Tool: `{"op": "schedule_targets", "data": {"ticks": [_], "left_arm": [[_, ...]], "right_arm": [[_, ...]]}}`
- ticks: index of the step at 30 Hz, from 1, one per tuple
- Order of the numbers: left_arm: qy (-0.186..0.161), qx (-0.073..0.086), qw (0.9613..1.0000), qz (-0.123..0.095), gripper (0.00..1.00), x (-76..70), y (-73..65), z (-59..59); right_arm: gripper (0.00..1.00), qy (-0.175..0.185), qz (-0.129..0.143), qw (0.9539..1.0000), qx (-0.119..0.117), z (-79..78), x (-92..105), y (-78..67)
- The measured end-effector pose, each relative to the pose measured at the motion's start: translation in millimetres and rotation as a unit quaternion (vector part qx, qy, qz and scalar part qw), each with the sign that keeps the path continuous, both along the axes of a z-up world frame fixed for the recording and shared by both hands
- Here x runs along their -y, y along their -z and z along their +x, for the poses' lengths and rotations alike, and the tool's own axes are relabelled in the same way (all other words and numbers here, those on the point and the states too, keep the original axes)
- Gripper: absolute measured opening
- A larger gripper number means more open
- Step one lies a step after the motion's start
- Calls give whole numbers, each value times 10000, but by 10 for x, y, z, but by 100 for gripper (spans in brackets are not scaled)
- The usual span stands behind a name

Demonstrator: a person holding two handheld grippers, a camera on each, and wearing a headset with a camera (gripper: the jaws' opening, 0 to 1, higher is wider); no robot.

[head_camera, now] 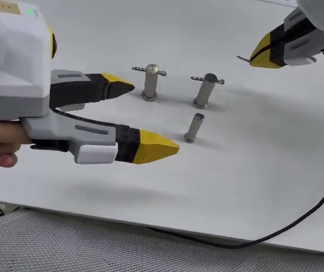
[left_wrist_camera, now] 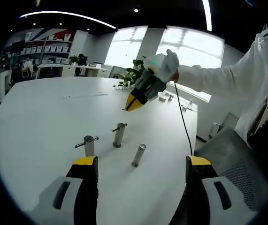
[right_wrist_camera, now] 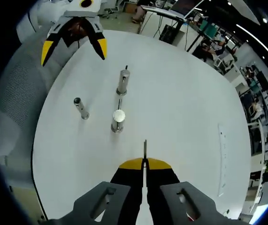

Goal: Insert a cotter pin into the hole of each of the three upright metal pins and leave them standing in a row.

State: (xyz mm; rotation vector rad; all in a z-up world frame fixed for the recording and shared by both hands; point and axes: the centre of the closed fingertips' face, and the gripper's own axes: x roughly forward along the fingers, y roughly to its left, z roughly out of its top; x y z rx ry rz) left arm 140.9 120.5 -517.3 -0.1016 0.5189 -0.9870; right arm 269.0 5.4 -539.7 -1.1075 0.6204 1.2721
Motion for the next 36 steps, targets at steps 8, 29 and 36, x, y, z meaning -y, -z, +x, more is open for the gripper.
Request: {"op": "schedule_targets", "data": {"ticks": [8,29,36], "left_arm": [[-163,-35,9997,-198,64,146,-115,181],[-557,-855,9842,-1447,16,547,-322,446],[-458,-1040,9818,-1519,7,638,-310,396]], "right_arm": [[0,-40,481,9984,294,-323,-104,-201],[0,-340,1258,9875,887,-829,-480,-432],[0,-416,1323,9855,980,-919,-507,-429]]}}
